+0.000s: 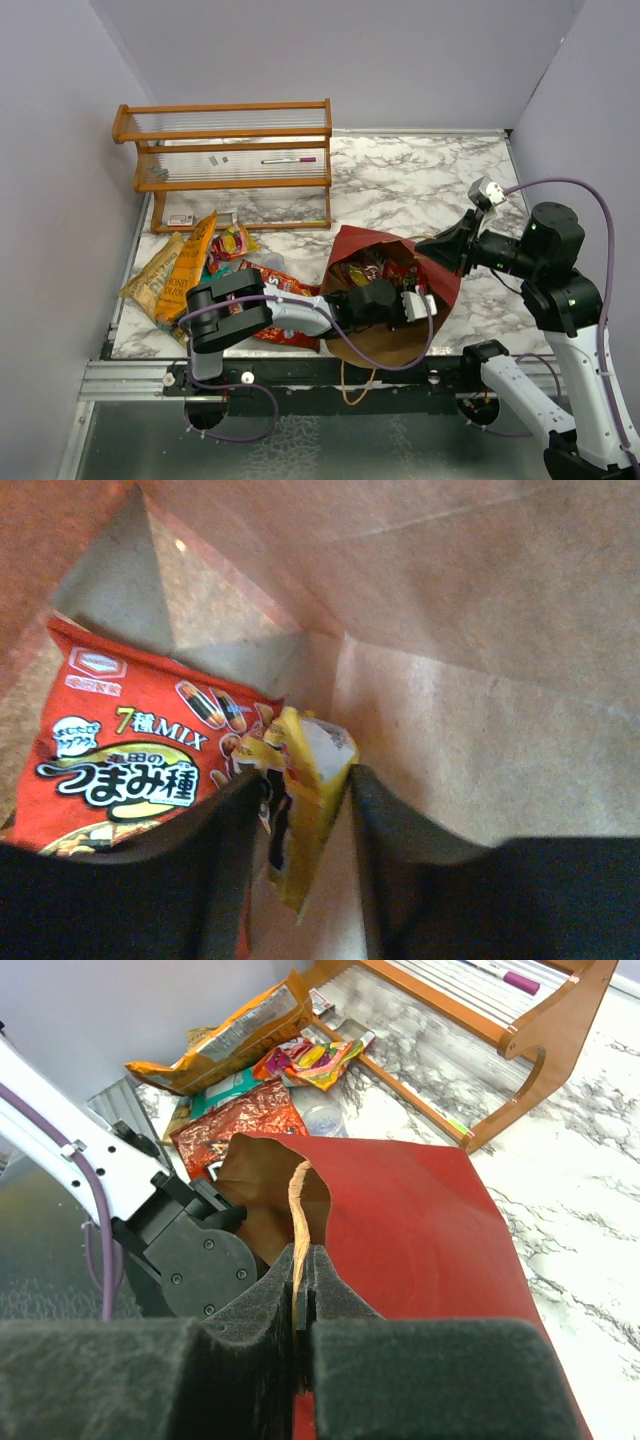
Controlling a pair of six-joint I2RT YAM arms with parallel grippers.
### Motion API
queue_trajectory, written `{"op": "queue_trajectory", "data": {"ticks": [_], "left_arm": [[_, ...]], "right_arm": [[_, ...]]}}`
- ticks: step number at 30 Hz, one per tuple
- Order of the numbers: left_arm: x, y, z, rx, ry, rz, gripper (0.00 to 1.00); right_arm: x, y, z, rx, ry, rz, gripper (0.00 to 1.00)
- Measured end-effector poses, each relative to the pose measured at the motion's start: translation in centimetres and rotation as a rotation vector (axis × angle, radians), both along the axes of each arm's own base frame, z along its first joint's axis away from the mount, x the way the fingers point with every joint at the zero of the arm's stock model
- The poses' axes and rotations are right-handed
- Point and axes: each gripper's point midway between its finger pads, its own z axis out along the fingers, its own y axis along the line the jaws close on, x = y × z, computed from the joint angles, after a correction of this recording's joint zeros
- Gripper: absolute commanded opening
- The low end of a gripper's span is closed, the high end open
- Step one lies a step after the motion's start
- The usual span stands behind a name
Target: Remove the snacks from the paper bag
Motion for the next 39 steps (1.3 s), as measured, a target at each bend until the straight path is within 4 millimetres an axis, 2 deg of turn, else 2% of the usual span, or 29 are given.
{"op": "queue_trajectory", "data": {"ticks": [2,6,11,16,21,24,27,32,35,37,39], "left_arm": [[0.0,-0.2,0.8,-0.019,0.004,-0.001,0.14],[-0.5,0.6,2.6,-0.035,0.036,0.007,0.0],[-1.9,3.1,8.0,-0.113,0.076,0.016,0.0],[-4.3,6.3,13.8,-0.216,0.13,0.0,0.0],[-6.4,9.3,17.4,-0.261,0.204,-0.032,0.0],[-7.5,11.8,19.4,-0.286,0.254,-0.031,0.0],[-8.1,14.9,22.5,-0.364,0.285,-0.009,0.0],[-7.0,20.8,27.9,-0.536,0.316,0.14,0.0],[-5.5,23.7,28.9,-0.572,0.334,0.275,0.0],[-4.1,25.0,27.8,-0.54,0.351,0.398,0.0],[-2.7,26.2,25.5,-0.477,0.374,0.541,0.0]], "right_arm": [[-0.2,-0.1,0.0,-0.001,-0.005,-0.001,0.02],[-0.5,-0.4,0.0,-0.011,-0.014,-0.017,0.02],[-0.6,-1.2,0.0,-0.025,-0.039,-0.071,0.02],[0.1,-2.7,0.1,-0.037,-0.064,-0.193,0.02],[1.6,-5.0,-0.6,-0.041,-0.048,-0.377,0.02],[2.5,-6.2,-1.1,-0.043,-0.03,-0.474,0.02],[3.1,-7.0,-1.5,-0.04,-0.018,-0.536,0.02],[3.3,-7.2,-1.1,-0.021,-0.031,-0.562,0.02],[3.3,-7.2,-0.7,-0.01,-0.043,-0.563,0.02],[3.3,-7.2,-0.6,-0.007,-0.047,-0.563,0.02],[3.2,-7.3,-0.5,-0.004,-0.053,-0.563,0.02]]}}
